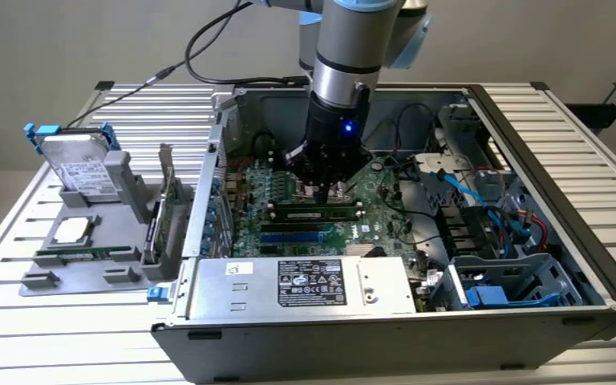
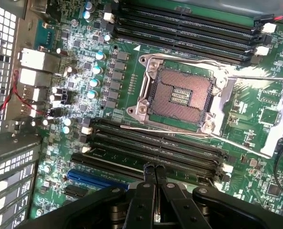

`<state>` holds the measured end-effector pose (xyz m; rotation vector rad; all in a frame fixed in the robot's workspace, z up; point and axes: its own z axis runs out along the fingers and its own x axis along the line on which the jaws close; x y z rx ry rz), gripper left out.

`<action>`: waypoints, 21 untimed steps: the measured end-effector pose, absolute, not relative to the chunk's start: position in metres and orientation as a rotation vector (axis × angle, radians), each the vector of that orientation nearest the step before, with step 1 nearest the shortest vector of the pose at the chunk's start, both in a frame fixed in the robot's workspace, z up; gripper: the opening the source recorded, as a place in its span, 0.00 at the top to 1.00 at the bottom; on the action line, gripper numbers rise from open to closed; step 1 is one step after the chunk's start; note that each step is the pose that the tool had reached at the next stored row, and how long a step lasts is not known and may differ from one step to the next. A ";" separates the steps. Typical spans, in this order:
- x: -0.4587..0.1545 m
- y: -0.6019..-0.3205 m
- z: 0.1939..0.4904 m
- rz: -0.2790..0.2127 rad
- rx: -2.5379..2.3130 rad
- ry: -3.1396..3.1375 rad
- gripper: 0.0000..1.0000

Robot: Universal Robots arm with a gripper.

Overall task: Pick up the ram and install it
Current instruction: 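Press down the ram until it locks into place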

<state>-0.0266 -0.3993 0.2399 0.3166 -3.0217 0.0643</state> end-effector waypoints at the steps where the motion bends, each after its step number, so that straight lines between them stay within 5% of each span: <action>1: -0.027 -0.399 0.240 0.065 0.308 -3.023 0.90; 21: -0.027 -0.400 0.240 0.064 0.127 -3.050 0.90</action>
